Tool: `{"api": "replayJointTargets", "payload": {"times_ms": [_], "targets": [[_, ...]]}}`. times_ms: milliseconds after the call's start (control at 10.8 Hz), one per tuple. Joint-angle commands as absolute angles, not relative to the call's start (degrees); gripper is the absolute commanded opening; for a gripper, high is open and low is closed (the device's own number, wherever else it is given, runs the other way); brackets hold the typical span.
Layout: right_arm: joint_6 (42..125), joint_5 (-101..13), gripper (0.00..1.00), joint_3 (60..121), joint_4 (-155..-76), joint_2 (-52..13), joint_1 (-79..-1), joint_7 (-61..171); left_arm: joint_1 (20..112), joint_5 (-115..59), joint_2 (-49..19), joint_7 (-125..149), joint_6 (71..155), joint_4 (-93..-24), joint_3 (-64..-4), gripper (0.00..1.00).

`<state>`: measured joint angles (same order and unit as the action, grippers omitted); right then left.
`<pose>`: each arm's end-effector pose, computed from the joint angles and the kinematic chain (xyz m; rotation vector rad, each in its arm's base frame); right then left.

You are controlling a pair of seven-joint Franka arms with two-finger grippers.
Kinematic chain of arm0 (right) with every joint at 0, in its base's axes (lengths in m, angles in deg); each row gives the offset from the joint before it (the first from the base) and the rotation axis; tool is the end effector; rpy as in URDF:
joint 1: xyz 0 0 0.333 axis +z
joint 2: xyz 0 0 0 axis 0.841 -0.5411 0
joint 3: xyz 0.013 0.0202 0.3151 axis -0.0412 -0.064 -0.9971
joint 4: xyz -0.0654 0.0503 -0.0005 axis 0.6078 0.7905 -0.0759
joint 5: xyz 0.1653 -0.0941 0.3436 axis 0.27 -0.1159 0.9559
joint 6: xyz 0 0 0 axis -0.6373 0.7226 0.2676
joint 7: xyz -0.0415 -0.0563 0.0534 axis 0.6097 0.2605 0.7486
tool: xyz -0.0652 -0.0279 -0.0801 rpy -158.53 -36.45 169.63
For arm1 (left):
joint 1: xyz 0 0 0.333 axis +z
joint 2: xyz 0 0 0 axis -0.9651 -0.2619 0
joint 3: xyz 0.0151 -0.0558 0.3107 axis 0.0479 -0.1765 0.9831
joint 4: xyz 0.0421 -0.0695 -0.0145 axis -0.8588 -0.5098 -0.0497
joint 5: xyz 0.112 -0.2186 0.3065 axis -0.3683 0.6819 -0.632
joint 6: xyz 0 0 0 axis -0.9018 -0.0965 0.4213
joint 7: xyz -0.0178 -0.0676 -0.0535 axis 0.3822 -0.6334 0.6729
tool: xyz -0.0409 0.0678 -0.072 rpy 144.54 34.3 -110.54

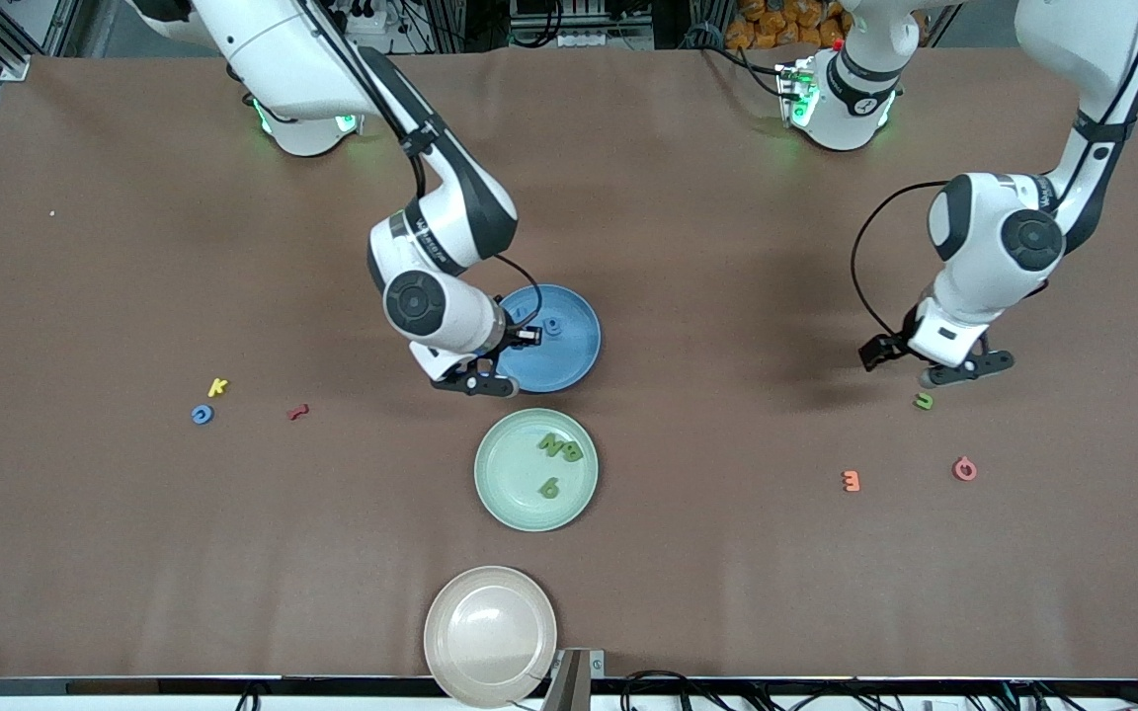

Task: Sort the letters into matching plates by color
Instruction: 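Drop the m into the blue plate while the left gripper reaches green u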

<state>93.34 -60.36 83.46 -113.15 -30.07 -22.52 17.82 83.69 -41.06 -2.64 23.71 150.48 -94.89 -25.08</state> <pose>0.5328 0.4071 0.2464 -2.9218 0.2213 0.3644 0.5207 -0.0079 0.2405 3.0987 0.3816 0.1555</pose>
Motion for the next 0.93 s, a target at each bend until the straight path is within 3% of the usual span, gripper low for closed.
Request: {"api": "replayJointTargets", "payload": {"times_ms": [0,185,278,371,556,834], "targets": [[95.82,-59.84,0.00,81.53,-111.82,-32.37,-20.95,13.88,85.90,-41.79,-7.46,31.90,153.16,-91.60,-25.26,1.00],[96.44,-59.84,0.14,80.74,-112.35,-32.37,-20.95,13.25,86.15,-45.89,-11.15,32.99,152.20,-88.61,-25.17,1.00],[96.44,-59.93,0.35,80.64,-112.44,-32.37,-20.86,13.16,86.42,-48.36,-12.65,33.17,150.54,-86.86,-25.08,1.00],[96.70,-60.02,0.64,80.64,-113.40,-32.29,-20.94,13.25,86.33,-48.56,-14.06,33.69,148.96,-84.93,-24.65,1.00],[96.53,-60.28,0.71,80.64,-113.67,-32.11,-21.29,13.34,86.33,-48.65,-16.00,35.19,148.50,-82.81,-23.42,1.00],[94.70,-62.56,0.72,80.64,-115.85,-28.35,-24.70,15.00,86.33,-57.12,-18.11,33.27,148.50,-80.96,-22.71,1.00]]}}
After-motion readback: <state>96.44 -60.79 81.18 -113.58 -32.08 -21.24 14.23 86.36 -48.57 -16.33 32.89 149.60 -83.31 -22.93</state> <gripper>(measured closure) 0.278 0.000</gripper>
